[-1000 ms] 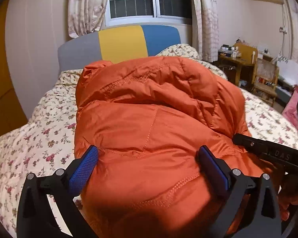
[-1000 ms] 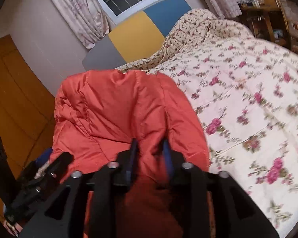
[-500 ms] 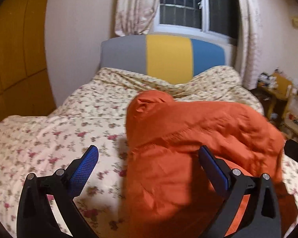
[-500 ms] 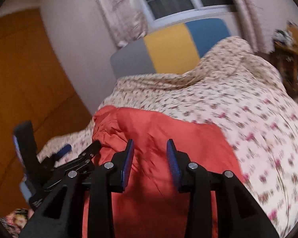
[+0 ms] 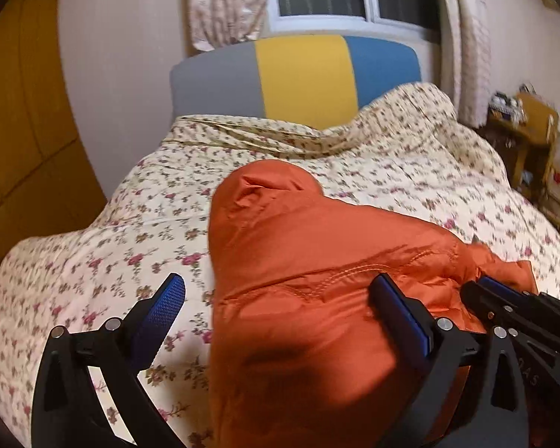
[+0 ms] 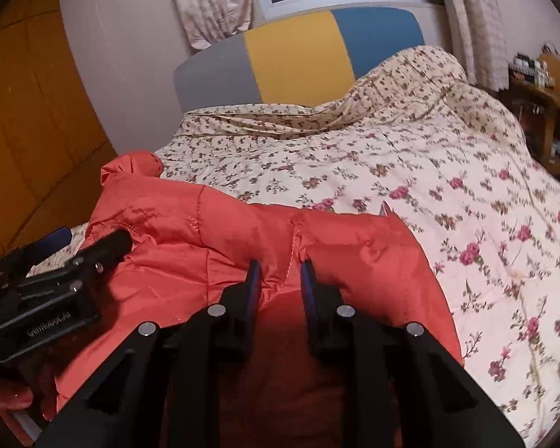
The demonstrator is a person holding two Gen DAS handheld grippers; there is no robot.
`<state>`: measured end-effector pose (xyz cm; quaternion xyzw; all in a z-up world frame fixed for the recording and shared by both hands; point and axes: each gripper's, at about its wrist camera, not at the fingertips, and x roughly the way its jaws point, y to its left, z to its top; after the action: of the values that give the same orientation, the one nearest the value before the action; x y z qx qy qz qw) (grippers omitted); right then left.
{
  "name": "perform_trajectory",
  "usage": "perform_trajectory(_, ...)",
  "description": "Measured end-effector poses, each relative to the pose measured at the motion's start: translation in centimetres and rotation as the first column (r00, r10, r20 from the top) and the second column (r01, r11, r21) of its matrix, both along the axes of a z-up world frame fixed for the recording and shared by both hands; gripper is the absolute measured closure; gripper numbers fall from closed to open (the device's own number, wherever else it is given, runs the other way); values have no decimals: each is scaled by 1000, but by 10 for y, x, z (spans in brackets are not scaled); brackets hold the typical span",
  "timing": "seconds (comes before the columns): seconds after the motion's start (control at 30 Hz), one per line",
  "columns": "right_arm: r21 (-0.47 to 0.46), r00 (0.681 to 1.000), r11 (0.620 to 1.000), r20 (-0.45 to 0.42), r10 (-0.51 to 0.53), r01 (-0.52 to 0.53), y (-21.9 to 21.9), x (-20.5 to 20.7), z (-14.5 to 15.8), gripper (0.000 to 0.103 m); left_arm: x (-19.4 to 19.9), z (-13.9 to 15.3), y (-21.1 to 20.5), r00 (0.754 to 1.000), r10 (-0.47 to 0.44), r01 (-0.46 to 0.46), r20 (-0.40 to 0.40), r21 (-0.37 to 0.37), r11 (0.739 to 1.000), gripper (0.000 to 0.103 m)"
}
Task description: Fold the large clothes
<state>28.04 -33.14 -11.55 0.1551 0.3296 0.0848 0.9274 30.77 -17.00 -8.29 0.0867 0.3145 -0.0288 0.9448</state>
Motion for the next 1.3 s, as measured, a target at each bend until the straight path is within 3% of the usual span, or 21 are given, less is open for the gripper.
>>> perform_trajectory(0.17,33,1000,999,-18,-15,16,-6,5,-8,83,12,-14,-8,998,-15,16,-61,15,1000,3)
perform_trajectory(0.37,48,998,998,-49,-25,27,-6,15,-17,83,30,-34,4,991,-21,9,-132,-95,995,3)
perform_trajectory(0.53,50,997,998,-72,-34,37,-5,24,-25,83,38,-48,-2,990,1,-9,-141,-55,998,3)
perform_trajectory(0.83,59,997,998,-71,-33,37,-4,28,-31,83,44,-58,-1,988,9,-17,-151,-49,999,3)
perform_trajectory(0.97,80,999,996,-32,-27,29,-7,19,-28,82,28,-53,0,991,6,-12,-137,-42,999,3)
perform_trajectory(1.07,79,998,996,23,-54,52,-13,1,-18,74,5,-48,5,993,-7,-1,-122,-64,998,3)
perform_trajectory(1.23,35,991,994,70,-110,108,-19,-34,-7,73,-48,-39,15,996,-64,56,-62,-133,990,3)
perform_trajectory(1.3,-23,990,992,81,-119,121,-17,-44,-10,73,-70,-43,15,996,-87,82,-31,-128,988,3)
